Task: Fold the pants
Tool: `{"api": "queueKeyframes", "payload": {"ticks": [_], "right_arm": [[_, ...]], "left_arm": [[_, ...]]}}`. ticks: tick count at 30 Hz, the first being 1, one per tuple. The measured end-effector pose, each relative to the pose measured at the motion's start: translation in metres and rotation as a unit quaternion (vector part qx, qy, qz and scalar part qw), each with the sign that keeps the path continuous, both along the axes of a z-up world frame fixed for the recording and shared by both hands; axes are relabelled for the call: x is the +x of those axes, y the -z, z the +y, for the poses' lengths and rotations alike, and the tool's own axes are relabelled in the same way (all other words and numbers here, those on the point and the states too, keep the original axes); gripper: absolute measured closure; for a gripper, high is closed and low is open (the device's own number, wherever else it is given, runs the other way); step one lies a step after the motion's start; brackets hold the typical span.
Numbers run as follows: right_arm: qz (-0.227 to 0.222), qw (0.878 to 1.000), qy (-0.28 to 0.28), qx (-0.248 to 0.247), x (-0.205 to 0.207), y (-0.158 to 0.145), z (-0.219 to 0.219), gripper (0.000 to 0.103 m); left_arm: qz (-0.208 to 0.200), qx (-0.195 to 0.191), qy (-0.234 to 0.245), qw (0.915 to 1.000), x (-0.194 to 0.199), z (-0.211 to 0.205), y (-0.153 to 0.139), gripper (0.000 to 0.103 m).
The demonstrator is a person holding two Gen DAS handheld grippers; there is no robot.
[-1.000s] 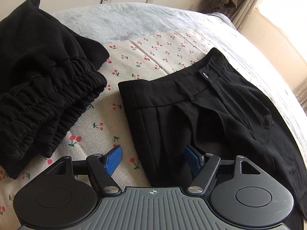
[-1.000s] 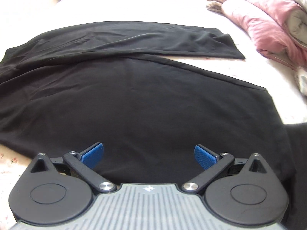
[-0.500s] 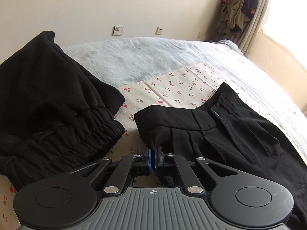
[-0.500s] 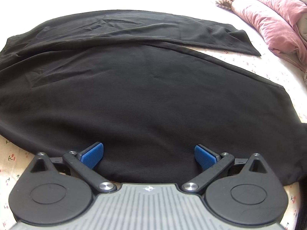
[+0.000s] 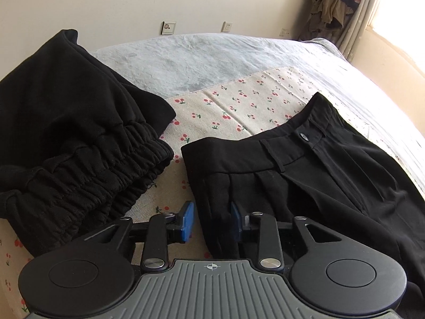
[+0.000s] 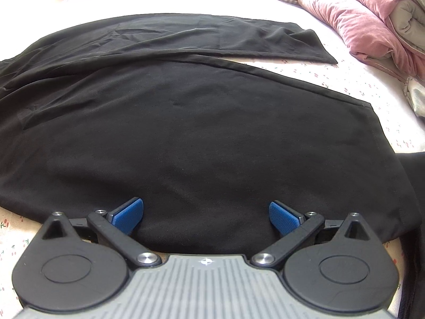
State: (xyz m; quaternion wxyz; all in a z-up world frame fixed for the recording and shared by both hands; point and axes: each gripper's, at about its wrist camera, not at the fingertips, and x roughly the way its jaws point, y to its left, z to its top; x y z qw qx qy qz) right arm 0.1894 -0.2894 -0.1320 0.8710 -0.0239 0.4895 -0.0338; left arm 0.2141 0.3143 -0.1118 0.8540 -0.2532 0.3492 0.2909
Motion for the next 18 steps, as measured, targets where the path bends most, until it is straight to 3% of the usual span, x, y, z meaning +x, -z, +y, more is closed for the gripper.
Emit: {"api": "queueKeyframes", "payload": {"ticks": [1,2,5,9,12,18], "right_arm": [[-0.008,1.0,-0.003,-0.005,-0.001,-0.003,0.003,0.013],[-0.017,1.0,-0.007,-0.01,-0.002,-0.006,0.006,0.013],[-0.034,0.999,-0.025,-0.003,-0.003,-0.013,0.016,0.013],[-0.013,0.998,-0.053,0.012,0.0,-0.004,0.031,0.013],[0.006,0.998,-0.066,-0.005,0.002,0.006,0.041,0.015],[0.014,0.999,-0.051,0.006,-0.002,0.004,0.016,0.013]], "left_arm": [[-0.011,0.011,0.005,0.9999,-0.002,-0.004,-0.006,0.047],[-0.021,0.026,0.011,0.9994,-0.003,-0.009,-0.011,0.042],[-0.033,0.058,0.039,0.997,0.0,-0.03,-0.022,0.039],[-0.034,0.067,0.116,0.9904,0.012,-0.068,-0.026,0.038],[-0.028,0.069,0.185,0.9799,0.021,-0.112,-0.023,0.038],[0.012,0.07,0.305,0.9496,0.031,-0.186,0.001,0.034]]}}
